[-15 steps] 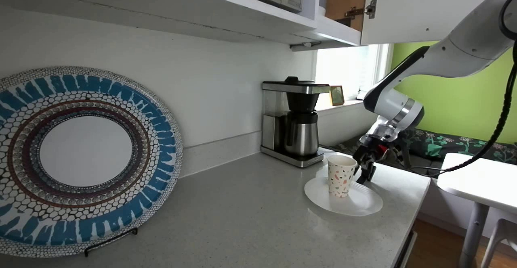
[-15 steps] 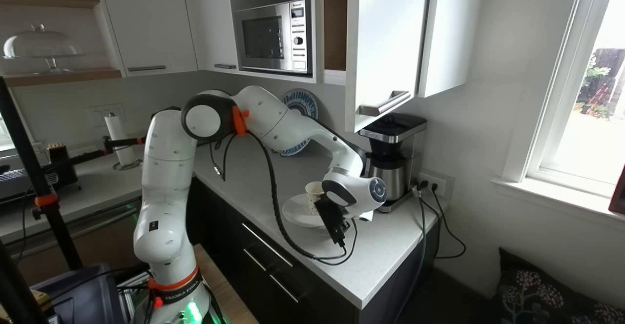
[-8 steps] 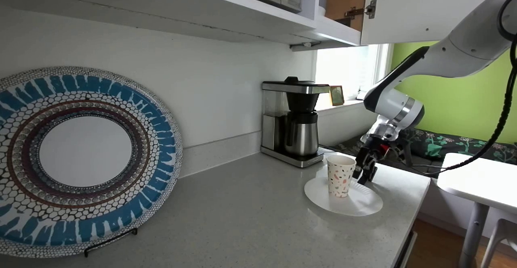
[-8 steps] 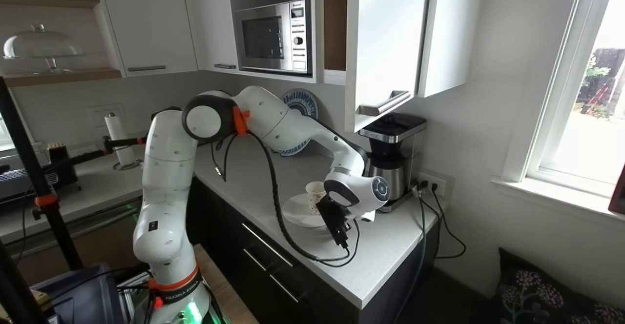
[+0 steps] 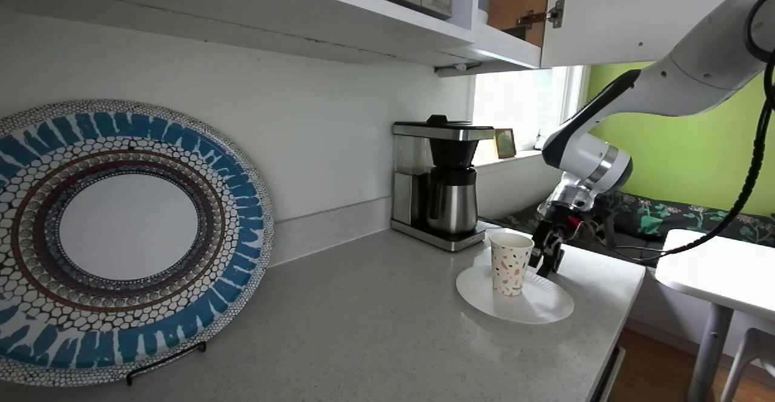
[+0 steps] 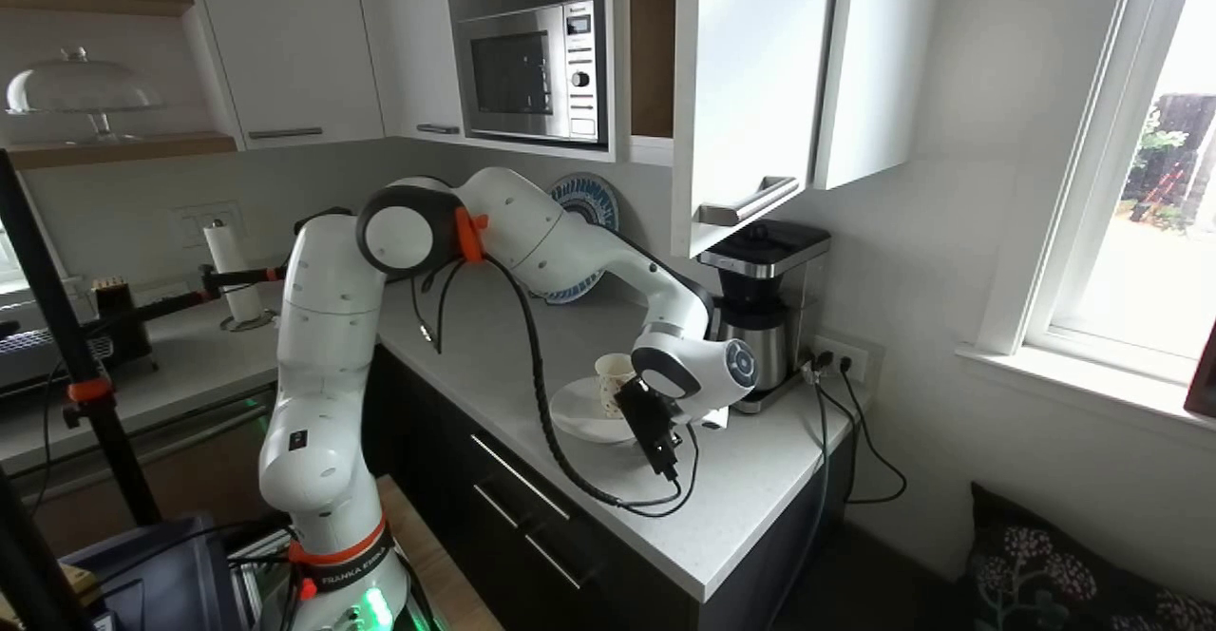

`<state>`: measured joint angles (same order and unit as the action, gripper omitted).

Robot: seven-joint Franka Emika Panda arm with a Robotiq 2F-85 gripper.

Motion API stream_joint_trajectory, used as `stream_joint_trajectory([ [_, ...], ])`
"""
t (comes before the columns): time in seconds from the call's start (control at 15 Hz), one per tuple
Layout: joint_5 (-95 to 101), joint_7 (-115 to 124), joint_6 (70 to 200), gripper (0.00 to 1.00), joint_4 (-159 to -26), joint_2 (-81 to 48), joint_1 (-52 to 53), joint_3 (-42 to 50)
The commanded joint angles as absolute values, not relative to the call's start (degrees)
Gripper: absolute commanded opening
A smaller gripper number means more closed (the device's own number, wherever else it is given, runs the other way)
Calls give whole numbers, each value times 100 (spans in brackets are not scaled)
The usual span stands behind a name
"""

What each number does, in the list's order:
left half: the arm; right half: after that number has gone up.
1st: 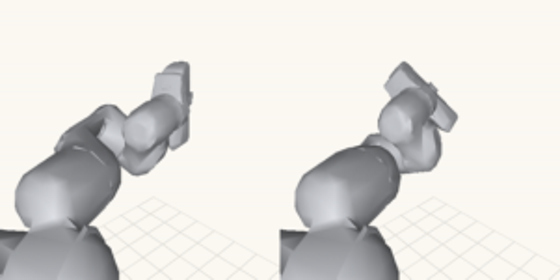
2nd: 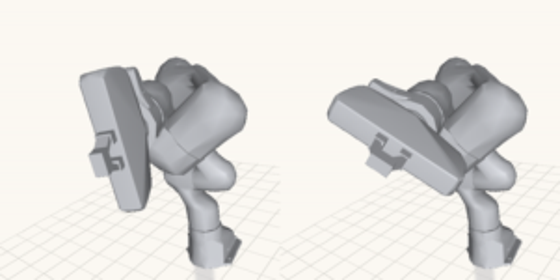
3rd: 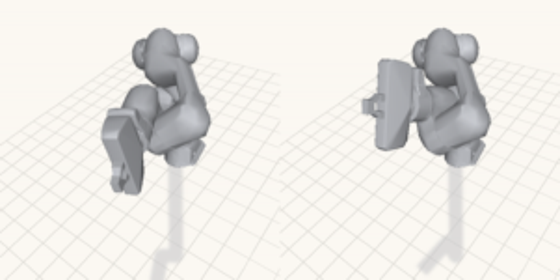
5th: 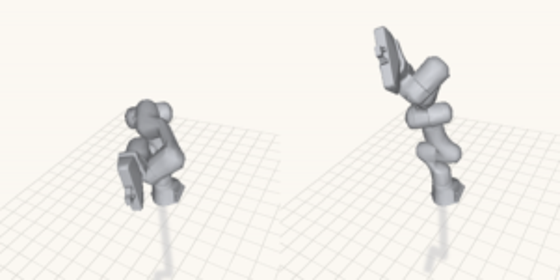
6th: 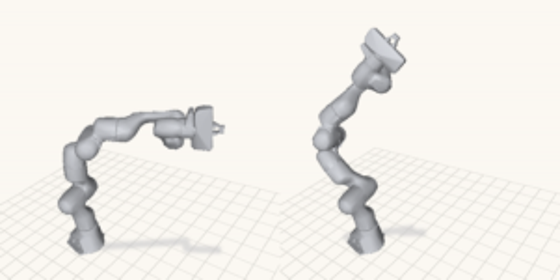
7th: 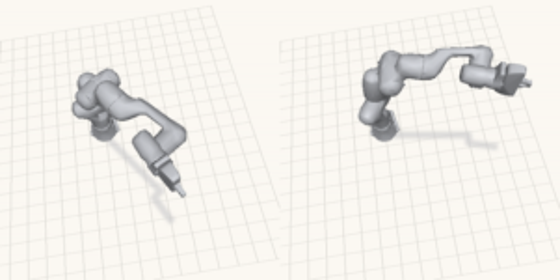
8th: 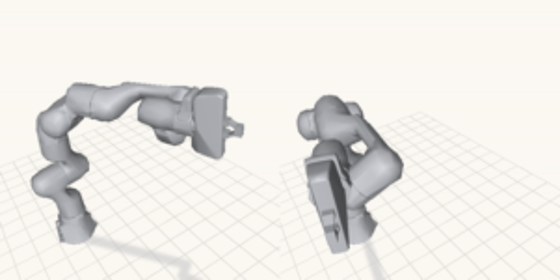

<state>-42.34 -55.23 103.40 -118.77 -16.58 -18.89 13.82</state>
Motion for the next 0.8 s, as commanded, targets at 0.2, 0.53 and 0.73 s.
stream_joint_trajectory([
  [0.2,-3721,-5401,10665,89,-12012,-1744,-1789,1284],
  [0.53,-3487,-5397,10777,68,-12012,-1717,-1798,1247],
  [0.73,-3469,-5377,10798,67,-12028,-1709,-1780,1202],
])
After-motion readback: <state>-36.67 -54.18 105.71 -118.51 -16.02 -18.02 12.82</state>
